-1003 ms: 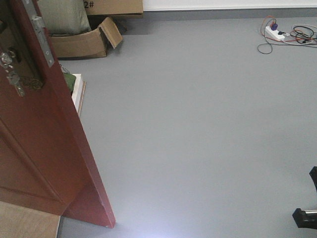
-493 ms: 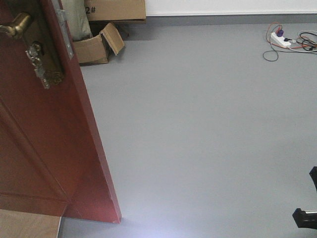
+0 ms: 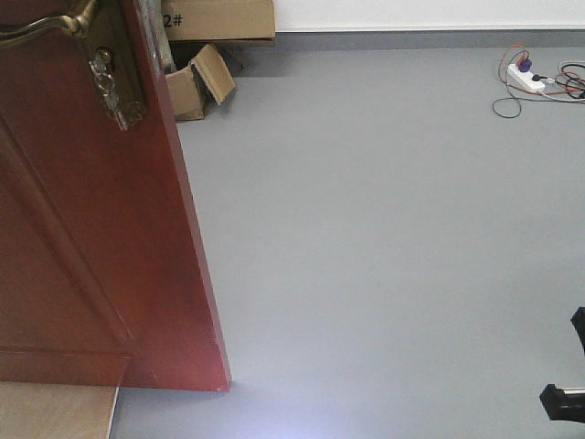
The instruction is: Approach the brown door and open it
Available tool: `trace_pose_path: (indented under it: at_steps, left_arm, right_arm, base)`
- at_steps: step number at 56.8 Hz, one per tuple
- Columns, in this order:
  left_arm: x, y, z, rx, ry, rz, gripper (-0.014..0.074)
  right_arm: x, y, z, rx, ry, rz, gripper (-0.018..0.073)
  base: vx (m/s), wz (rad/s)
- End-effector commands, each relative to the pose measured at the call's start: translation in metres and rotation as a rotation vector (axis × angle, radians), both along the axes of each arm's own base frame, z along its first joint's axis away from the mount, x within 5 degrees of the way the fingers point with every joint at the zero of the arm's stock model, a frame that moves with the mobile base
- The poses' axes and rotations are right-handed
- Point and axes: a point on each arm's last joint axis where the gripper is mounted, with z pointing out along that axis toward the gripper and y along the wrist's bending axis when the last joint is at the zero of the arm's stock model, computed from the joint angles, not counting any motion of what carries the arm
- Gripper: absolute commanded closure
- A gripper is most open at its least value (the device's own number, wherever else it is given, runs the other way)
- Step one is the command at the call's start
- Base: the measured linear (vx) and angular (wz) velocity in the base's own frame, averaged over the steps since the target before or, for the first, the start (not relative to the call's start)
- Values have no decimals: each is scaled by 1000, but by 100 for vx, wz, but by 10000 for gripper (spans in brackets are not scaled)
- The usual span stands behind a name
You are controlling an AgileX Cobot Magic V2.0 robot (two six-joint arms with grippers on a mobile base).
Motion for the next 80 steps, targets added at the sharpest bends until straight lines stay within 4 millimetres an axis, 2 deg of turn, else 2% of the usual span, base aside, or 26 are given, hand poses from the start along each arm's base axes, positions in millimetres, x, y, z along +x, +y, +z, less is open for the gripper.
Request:
trace_pose_path:
  at_steps: [1, 23, 29, 37, 41, 47, 57, 65, 73, 80]
  left_arm:
    - [-8, -4, 17, -25, -72, 3, 600]
    - [-8, -5, 17, -24, -72, 2, 600]
    - [-12, -13, 15, -9, -49, -75, 600]
    - [-25, -25, 5, 172, -42, -126, 600]
    - [-35, -30, -4, 272, -45, -118, 600]
    - [-57, -38, -20, 281, -43, -65, 600]
    - [-97, -49, -67, 260, -14, 53, 600]
    - [-121, -60, -99, 348, 43, 63, 600]
    - [-138, -67, -123, 280, 96, 81, 600]
    - [-148, -60, -139, 211, 142, 201, 600]
  right_arm:
    - [1, -1, 6, -4, -88, -6, 559]
    - [1, -1, 6, -4, -88, -6, 559]
    - [1, -1, 6, -4, -88, -6, 559]
    - [1, -1, 6, -4, -88, -6, 559]
    - [1, -1, 6, -4, -88, -6, 559]
    - [1, -1, 6, -4, -88, -6, 559]
    - [1, -1, 6, -4, -88, -6, 559]
    - [1, -1, 6, -4, -88, -6, 559]
    - [1, -1, 6, -4, -88, -6, 559]
    - [1, -1, 6, -4, -88, -6, 559]
  base:
    - [0, 0]
    - [0, 0]
    - [0, 0]
    - [0, 0]
    - [0, 0]
    - [0, 0]
    - [0, 0]
    - [0, 0]
    - [0, 0]
    - [0, 0]
